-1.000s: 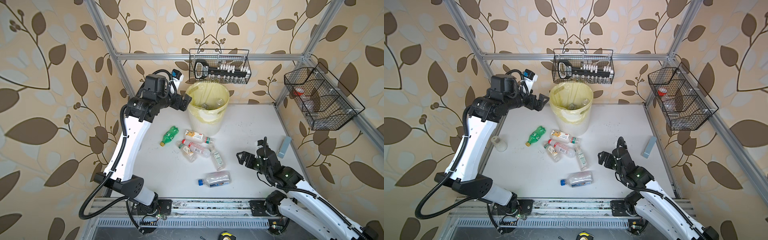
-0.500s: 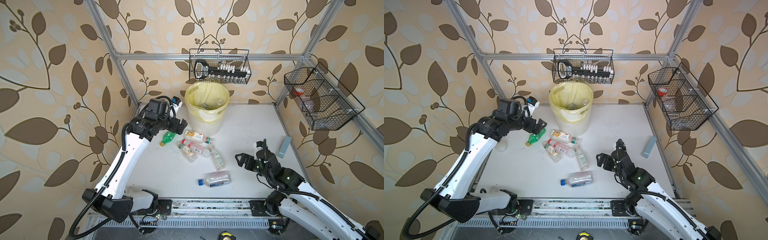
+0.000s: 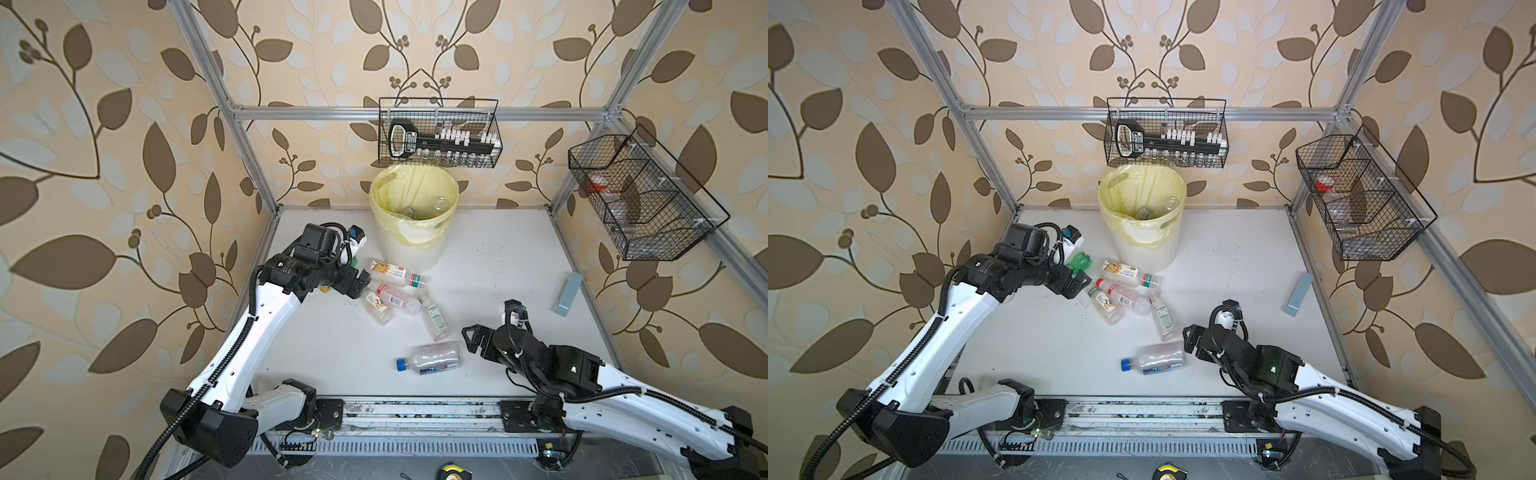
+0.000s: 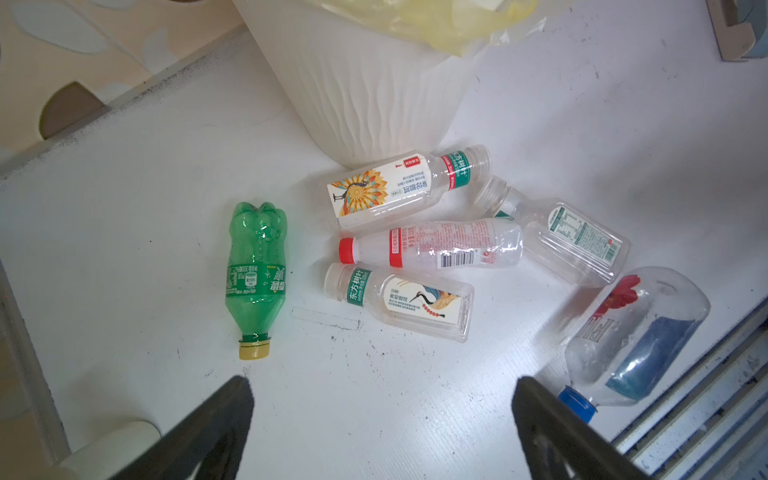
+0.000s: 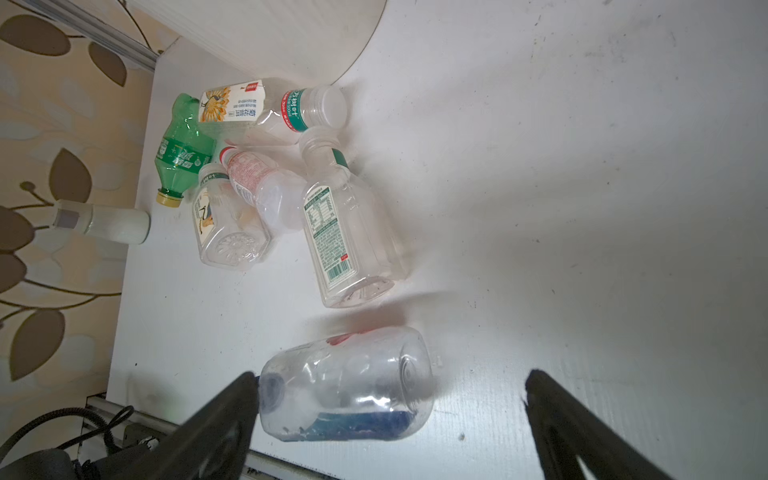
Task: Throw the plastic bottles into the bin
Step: 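Withdraw the left gripper while the right gripper lowers onto the blue-capped bottle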
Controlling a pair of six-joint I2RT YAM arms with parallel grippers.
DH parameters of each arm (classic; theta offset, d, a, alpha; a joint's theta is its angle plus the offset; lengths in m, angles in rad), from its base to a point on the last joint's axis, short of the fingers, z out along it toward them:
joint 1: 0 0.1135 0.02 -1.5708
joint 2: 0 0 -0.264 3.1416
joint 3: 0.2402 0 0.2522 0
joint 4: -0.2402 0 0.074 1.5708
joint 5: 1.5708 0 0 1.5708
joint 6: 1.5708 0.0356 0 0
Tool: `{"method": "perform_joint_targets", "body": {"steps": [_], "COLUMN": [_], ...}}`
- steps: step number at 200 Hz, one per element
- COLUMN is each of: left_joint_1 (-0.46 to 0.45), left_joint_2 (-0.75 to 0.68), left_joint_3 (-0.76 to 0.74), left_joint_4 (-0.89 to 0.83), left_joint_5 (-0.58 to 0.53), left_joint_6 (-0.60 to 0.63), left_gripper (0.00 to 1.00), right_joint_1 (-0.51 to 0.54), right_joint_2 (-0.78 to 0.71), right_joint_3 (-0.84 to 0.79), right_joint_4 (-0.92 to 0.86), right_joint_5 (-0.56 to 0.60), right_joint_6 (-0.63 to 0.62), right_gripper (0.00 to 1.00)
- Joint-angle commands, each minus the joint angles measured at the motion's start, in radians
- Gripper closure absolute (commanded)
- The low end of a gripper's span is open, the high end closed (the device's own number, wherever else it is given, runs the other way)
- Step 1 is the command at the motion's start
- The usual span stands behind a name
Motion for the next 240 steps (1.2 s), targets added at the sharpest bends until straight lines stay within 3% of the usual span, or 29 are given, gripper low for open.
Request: {"method": "perform_joint_targets", "body": {"steps": [1, 82, 133, 160, 189, 240], "left_joint_1": [0.005, 0.012, 0.056, 0.096, 0.126, 0.197], "left_joint_2": [-0.026, -0.03, -0.055, -0.073, -0.059, -0.079], "left_joint_3": [-0.042, -0.277, -0.35, -0.37, -0.39, -0.401], "left_joint_4": [0.025, 0.195, 0.303, 0.291, 0.281, 0.281], "left_joint_5": [0.023, 0.026, -0.068, 0.012, 0.058, 0.104], "left_joint_6": [0.047, 0.088, 0.068, 0.051, 0.046, 0.039], "left_gripper": [0.01, 0.01, 0.01, 0.01, 0.01, 0.01], "right_joint_1": [0.05, 0.218, 0.266, 0.308, 0.325, 0.427], "right_joint_2": [0.004, 0.093, 0.176, 0.213, 0.291, 0.317], "right_joint_3": [0.009, -0.07, -0.062, -0.078, -0.063, -0.055], "right_joint_4": [-0.042, 0.062, 0.099, 0.172, 0.257, 0.134], "right_joint_5": [0.104, 0.212, 0.231, 0.26, 0.26, 0.314], "right_joint_6": [0.2, 0.523, 0.649, 0.719, 0.701, 0.972], "right_gripper": [0.0, 0.0, 0.0, 0.0, 0.0, 0.0]}}
